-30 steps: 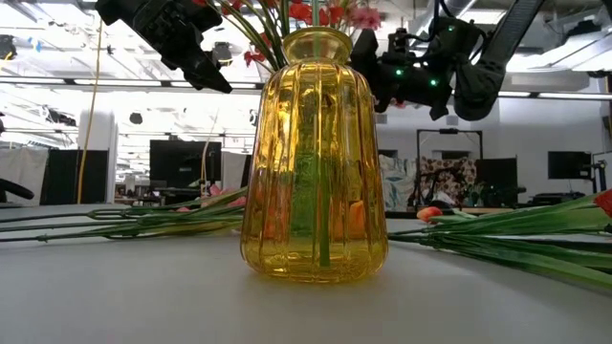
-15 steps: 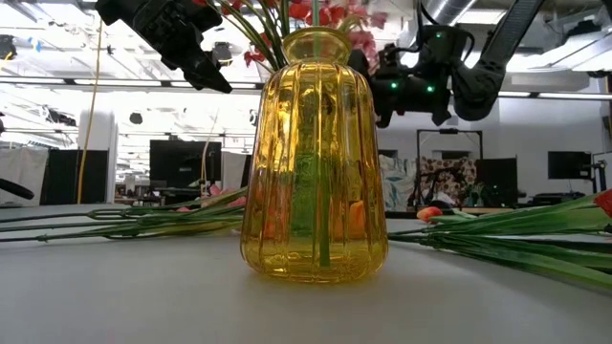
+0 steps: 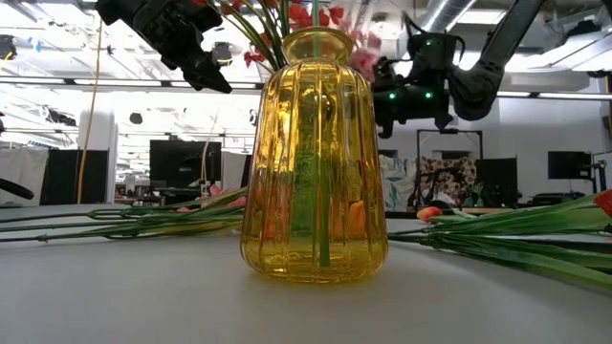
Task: Sort flowers into vase by color
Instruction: Put the top pink flowers into the transparent vase, then put the pink flowers into the transparent vase
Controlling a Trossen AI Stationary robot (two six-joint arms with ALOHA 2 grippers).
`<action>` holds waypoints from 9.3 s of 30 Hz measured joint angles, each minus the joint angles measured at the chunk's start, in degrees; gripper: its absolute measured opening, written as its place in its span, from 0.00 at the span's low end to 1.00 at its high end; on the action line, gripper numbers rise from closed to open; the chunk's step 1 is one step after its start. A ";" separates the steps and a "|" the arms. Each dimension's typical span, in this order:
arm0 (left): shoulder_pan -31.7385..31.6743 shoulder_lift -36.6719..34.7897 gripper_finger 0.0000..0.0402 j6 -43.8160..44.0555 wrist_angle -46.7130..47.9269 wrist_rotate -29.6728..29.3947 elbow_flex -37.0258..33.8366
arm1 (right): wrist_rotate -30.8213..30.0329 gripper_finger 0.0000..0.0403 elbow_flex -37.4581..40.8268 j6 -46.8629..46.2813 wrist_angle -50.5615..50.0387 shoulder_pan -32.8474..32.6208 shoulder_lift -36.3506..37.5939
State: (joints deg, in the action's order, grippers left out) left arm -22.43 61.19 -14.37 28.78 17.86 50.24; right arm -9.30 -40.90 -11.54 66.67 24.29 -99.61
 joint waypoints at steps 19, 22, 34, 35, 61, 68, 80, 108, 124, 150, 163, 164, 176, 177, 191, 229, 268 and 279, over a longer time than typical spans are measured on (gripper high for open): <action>0.00 0.00 0.42 -0.01 0.03 0.10 0.00 | 0.24 0.56 -4.40 0.05 -21.08 -0.68 2.70; 0.00 0.00 0.42 -0.34 0.06 0.19 0.00 | 0.24 0.55 -4.40 0.15 -30.05 -0.31 6.37; 0.01 0.00 0.42 0.09 0.14 0.40 0.00 | 0.24 0.55 -4.40 0.16 -64.36 0.66 21.47; -0.01 0.00 0.42 0.11 0.14 0.50 0.00 | 0.24 0.55 -4.40 0.15 -66.30 0.66 22.47; 2.41 0.00 0.42 4.16 9.50 2.86 0.00 | -0.07 0.55 -4.40 2.98 -96.23 0.66 40.60; 4.49 0.00 0.42 4.13 9.50 2.66 0.00 | -1.23 0.55 -4.40 2.85 -105.37 1.57 40.56; 8.22 0.00 0.42 10.54 9.56 2.42 0.00 | -5.91 0.55 -4.40 1.45 -116.64 2.45 40.41; 41.54 8.09 0.42 54.85 1.08 -20.33 -6.33 | -5.62 0.55 -4.40 1.43 -116.56 2.32 40.39; 44.56 30.99 0.42 62.48 12.56 -22.84 6.59 | -5.62 0.55 -4.40 1.43 -116.54 2.32 40.37; 44.73 36.43 0.41 69.65 14.81 -24.51 8.53 | -5.64 0.55 -4.39 1.43 -116.52 2.32 40.37; 44.73 36.39 0.41 71.13 11.73 -22.49 3.91 | -5.64 0.55 -4.40 1.43 -116.52 2.32 40.37; 44.73 36.39 0.41 70.97 11.71 -22.65 3.91 | -5.64 0.55 -4.40 1.45 -116.52 2.32 40.39; 44.73 36.39 0.27 72.11 12.57 -23.27 3.87 | -5.63 0.55 -4.40 1.43 -116.53 2.32 40.37; 44.73 36.39 0.23 72.09 12.65 -23.20 3.87 | -5.64 0.55 -4.40 1.43 -116.53 2.32 40.37; 42.30 35.51 0.01 67.57 14.71 -21.60 3.77 | -5.62 0.55 -4.40 1.44 -116.54 2.32 40.37; 22.52 -6.93 0.00 57.43 28.17 -35.81 3.81 | -5.62 0.55 -4.40 1.45 -116.52 2.32 40.37; 24.30 5.44 0.00 52.04 25.66 -33.63 13.06 | -5.63 0.55 -4.38 1.44 -116.26 2.32 40.37; 24.63 5.87 0.00 52.04 21.81 -33.31 14.23 | -5.62 0.55 -4.40 1.44 -116.28 2.33 40.37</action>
State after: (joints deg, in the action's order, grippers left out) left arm 2.20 67.06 37.67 50.59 -15.46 64.47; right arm -14.92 -45.29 -10.10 -49.60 26.63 -59.24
